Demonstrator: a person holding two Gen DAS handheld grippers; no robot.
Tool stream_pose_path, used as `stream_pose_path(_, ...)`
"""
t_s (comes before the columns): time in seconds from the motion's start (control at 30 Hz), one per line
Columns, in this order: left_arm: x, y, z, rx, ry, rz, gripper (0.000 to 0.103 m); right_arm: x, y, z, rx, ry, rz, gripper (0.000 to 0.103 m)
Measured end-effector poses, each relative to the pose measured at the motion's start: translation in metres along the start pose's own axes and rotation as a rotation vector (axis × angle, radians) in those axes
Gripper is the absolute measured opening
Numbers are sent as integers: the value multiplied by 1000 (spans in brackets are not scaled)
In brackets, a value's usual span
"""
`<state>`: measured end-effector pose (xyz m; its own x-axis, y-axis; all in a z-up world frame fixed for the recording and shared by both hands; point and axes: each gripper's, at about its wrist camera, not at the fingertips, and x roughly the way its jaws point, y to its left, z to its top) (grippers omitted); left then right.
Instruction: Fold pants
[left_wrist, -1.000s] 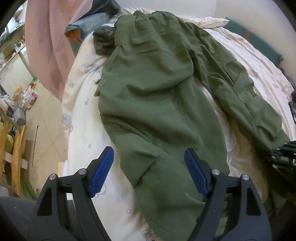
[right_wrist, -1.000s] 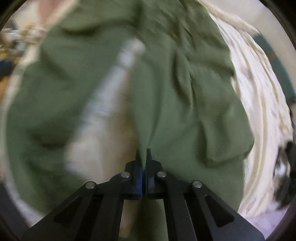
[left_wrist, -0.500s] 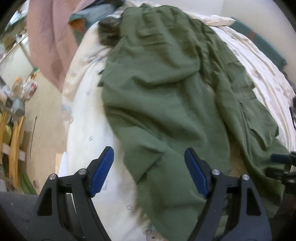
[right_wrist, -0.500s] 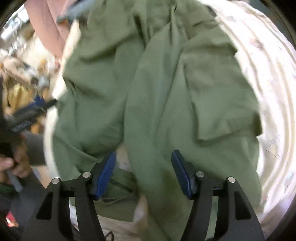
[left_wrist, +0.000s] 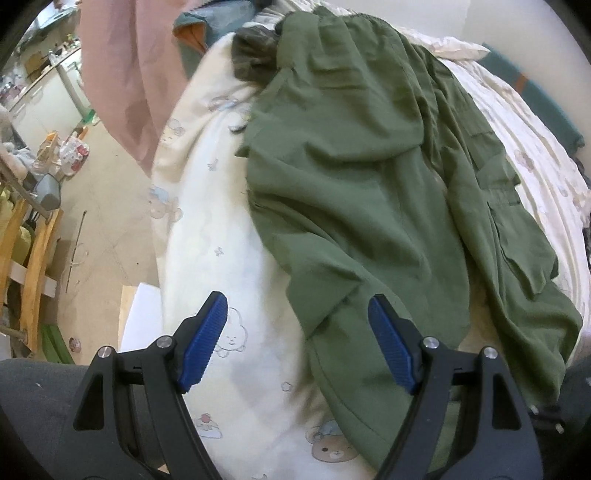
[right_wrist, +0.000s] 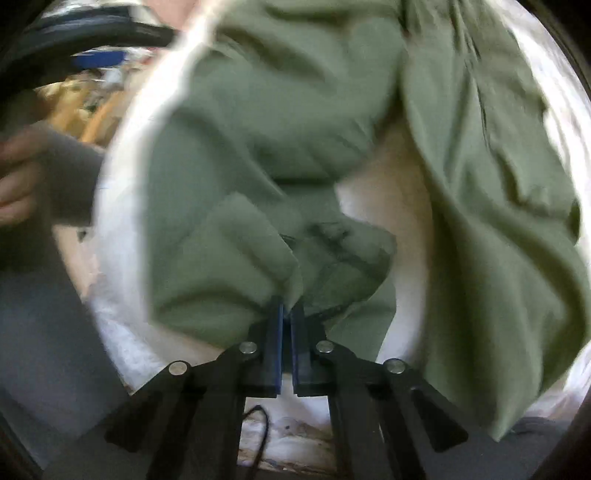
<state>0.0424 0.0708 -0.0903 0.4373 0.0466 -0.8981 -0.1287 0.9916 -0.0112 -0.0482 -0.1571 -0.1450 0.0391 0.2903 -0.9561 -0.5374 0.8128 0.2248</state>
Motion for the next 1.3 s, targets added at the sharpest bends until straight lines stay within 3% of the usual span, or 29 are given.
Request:
stream_pose_path(0.2,3,27,3,-96,4,23,76,-89,66,-43,-105,1,262,3)
stream_pose_path(0.33,12,33,3,-131,45,24,76,-100,77,-55,-82,58,402,10)
stream_pose_path(0.37,14,32,2,-129,51,23,76,-95,76,-57,-61,105,452,20)
stream_pose_path(0.4,15,31,2,-122,58,24,76,-88,76,-59,-51,144,482,54)
stream_pose_path(0.43,17,30,1,-115,68,25,76,-82,75,-60,-45,182,491,69)
stream_pose_path(0.47,19,28,1,-109,74,27,76,-84,71,-60,-43,171,477,76)
stream_pose_path(0.57,28,26,-3,-92,118,38,76,-97,56,-47,-49,90,448,76)
stream_pose_path(0.73,55,26,-12,-119,241,14,76,-110,-1,-1,51,-93,276,76)
stream_pose_path(0.83,62,9,-8,-113,242,-27,76,-104,-44,18,160,-180,231,76)
stream_pose_path(0.9,62,-15,-1,-46,200,-65,76,-88,-75,29,262,-235,231,76)
stream_pose_path(0.97,69,-30,0,24,189,3,76,-72,-81,33,339,-262,253,76)
stream_pose_path(1.03,86,-28,-7,23,251,57,76,-61,-100,29,404,-282,282,76)
stream_pose_path(1.1,99,-12,-23,33,341,145,76,-50,-103,25,432,-268,284,76)
stream_pose_path(1.17,94,10,-36,47,383,179,78,-45,-105,26,428,-241,275,76)
stream_pose_path(1.3,75,49,-40,43,386,273,80,-47,-102,21,399,-234,274,76)
